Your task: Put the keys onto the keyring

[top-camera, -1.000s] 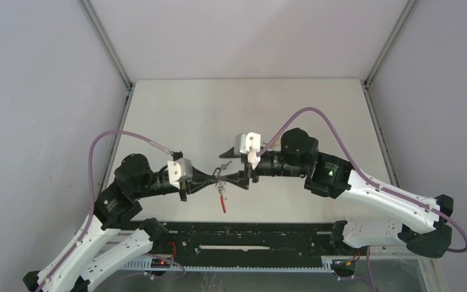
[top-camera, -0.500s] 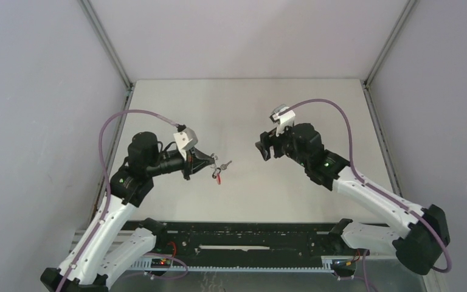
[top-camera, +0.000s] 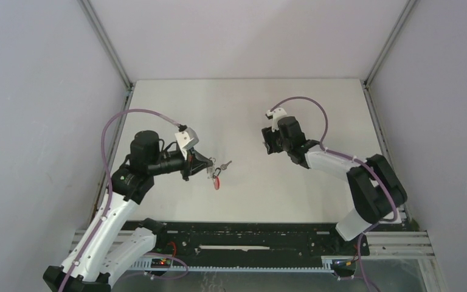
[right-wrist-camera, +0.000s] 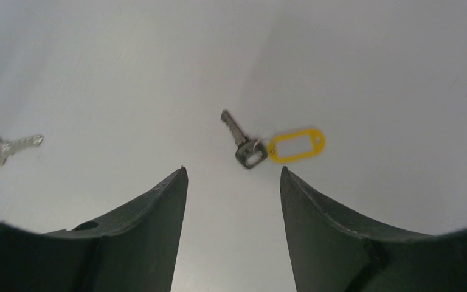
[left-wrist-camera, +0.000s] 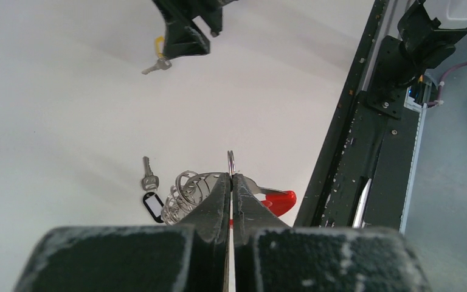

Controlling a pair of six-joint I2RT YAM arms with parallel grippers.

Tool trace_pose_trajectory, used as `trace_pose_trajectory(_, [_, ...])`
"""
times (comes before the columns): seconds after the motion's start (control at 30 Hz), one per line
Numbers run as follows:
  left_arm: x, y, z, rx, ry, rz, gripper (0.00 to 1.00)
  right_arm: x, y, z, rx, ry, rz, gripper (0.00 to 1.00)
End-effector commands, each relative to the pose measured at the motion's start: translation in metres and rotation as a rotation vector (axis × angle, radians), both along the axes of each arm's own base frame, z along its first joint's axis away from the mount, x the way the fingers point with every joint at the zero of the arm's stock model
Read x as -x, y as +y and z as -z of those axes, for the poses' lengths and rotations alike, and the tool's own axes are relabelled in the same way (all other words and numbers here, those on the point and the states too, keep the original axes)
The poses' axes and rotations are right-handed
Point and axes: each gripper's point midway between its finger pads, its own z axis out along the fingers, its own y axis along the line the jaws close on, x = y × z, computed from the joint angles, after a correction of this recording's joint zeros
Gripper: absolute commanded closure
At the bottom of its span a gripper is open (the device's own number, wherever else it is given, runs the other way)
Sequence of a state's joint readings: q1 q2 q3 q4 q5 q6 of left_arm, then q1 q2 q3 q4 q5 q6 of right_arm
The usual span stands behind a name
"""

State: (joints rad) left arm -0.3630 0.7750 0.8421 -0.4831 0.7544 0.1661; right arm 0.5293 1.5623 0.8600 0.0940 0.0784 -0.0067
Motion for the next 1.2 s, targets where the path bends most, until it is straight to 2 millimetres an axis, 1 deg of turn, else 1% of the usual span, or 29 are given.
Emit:
trace_pose_trajectory(0.0, [0.005,-0.001,-0.04,0.053,-0.095,0.025,1.0,-0.031,0.001,-0.011,0.027,-0.032,0.025,0.37])
trace_pose_trajectory(0.13, [0.007,-0.002,-0.049,0.073,-0.095,0.025,1.0,-0.038,0.002,-0.004,0.043,0.001,0.037,0.43])
trace_pose_trajectory(0.23, [0.009,-0.003,-0.052,0.082,-0.09,0.029,1.0,-0.038,-0.002,0.007,0.066,0.067,0.064,0.48])
trace_pose_trajectory(0.37, [0.011,-0.002,-0.056,0.088,-0.103,0.03,1.0,-0.035,-0.007,0.023,0.068,0.124,0.131,0.48])
trace_pose_trajectory(0.5, [0.012,-0.003,-0.062,0.095,-0.109,0.033,1.0,-0.033,-0.015,0.043,0.069,0.195,0.212,0.47])
trace_pose_trajectory(0.6, [0.014,-0.003,-0.066,0.103,-0.112,0.039,1.0,-0.033,-0.019,0.052,0.055,0.222,0.242,0.47])
trace_pose_trajectory(0.7, [0.014,-0.002,-0.067,0.103,-0.115,0.037,1.0,-0.036,-0.018,0.055,0.049,0.218,0.242,0.47])
trace_pose_trajectory(0.9, [0.017,-0.003,-0.065,0.109,-0.099,0.039,1.0,-0.042,-0.011,0.051,0.015,0.195,0.214,0.47])
trace_pose_trajectory(1.03, [0.016,-0.003,-0.064,0.109,-0.093,0.038,1.0,-0.046,-0.011,0.052,0.004,0.189,0.204,0.47])
trace_pose_trajectory(1.17, [0.017,-0.003,-0.063,0.108,-0.09,0.041,1.0,-0.049,-0.009,0.048,-0.005,0.176,0.188,0.54])
